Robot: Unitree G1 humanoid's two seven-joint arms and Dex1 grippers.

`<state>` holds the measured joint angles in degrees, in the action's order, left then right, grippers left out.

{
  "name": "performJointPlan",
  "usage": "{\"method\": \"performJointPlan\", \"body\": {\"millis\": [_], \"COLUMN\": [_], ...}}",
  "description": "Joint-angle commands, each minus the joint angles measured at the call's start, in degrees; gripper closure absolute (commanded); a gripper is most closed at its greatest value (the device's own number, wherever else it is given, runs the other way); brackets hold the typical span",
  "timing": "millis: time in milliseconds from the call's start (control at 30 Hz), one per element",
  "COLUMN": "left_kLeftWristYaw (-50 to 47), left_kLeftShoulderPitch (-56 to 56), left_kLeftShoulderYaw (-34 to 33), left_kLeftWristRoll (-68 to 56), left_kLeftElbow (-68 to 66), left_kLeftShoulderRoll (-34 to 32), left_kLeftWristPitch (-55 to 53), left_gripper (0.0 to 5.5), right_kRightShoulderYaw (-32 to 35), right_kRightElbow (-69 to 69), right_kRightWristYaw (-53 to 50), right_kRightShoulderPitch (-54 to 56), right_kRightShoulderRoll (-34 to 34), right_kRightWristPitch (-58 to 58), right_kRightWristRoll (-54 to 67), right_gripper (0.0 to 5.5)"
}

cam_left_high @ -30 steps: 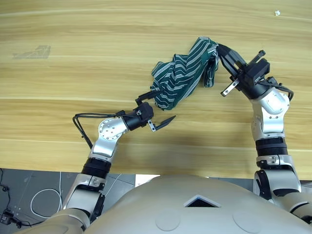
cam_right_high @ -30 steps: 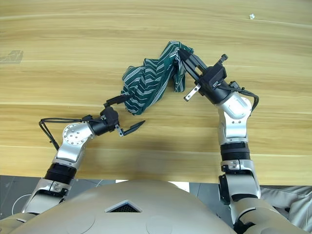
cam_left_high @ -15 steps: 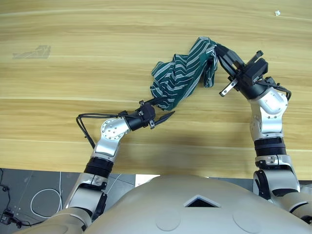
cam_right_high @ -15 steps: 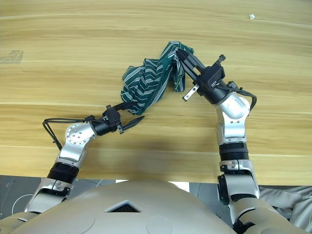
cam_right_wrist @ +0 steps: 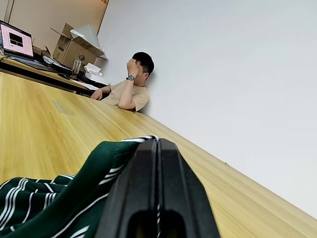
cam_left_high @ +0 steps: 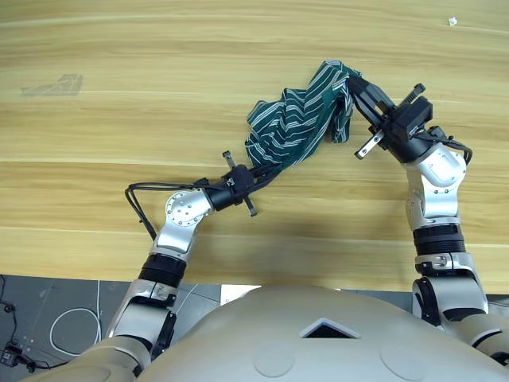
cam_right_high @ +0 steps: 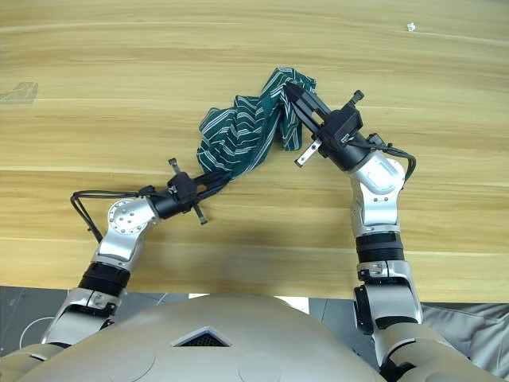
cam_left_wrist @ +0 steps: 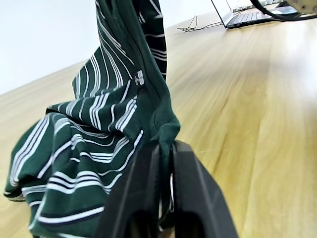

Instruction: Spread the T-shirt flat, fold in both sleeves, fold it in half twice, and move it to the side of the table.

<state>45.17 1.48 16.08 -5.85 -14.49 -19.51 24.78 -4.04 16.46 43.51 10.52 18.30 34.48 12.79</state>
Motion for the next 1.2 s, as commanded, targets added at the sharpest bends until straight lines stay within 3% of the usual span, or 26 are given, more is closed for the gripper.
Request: {"method": "performJointPlan", "body": {"millis": [33, 600, 933, 1200], "left_kLeftWristYaw": [-0.8, -0.9, -0.6, -0.9], "left_kLeftShoulderPitch": [-1.2, -0.3, 0.4, 0.0], "left_kLeftShoulderYaw": [-0.9, -5.3, -4.0, -3.7], "left_kLeftWristRoll": [1.1, 0.0, 0.8, 1.4], "left_kLeftElbow": [-0.9, 1.0, 1.1, 0.8], "left_kLeftShoulderRoll": [-0.4, -4.0, -3.7, -3.6], "left_kLeftWristPitch": [0.6, 0.8, 0.7, 0.9], "left_gripper": [5.48, 5.48, 5.50, 5.50], "right_kRightShoulderYaw": [0.6, -0.8, 1.7, 1.8], "right_kRightElbow": [2.6, 26.7, 15.7, 11.4], "right_kRightWristYaw": [0.4, 11.3, 19.5, 20.1], "right_kRightShoulderPitch": [1.1, 0.9, -1.7, -2.7], "right_kRightShoulderRoll": [0.8, 3.5, 2.6, 2.7], "right_kRightWristPitch": [0.0, 0.1, -6.2, -9.2], "right_kRightWristRoll": [-0.4, -3.9, 6.7, 7.0], "right_gripper": [5.50, 5.50, 3.92, 2.65]}}
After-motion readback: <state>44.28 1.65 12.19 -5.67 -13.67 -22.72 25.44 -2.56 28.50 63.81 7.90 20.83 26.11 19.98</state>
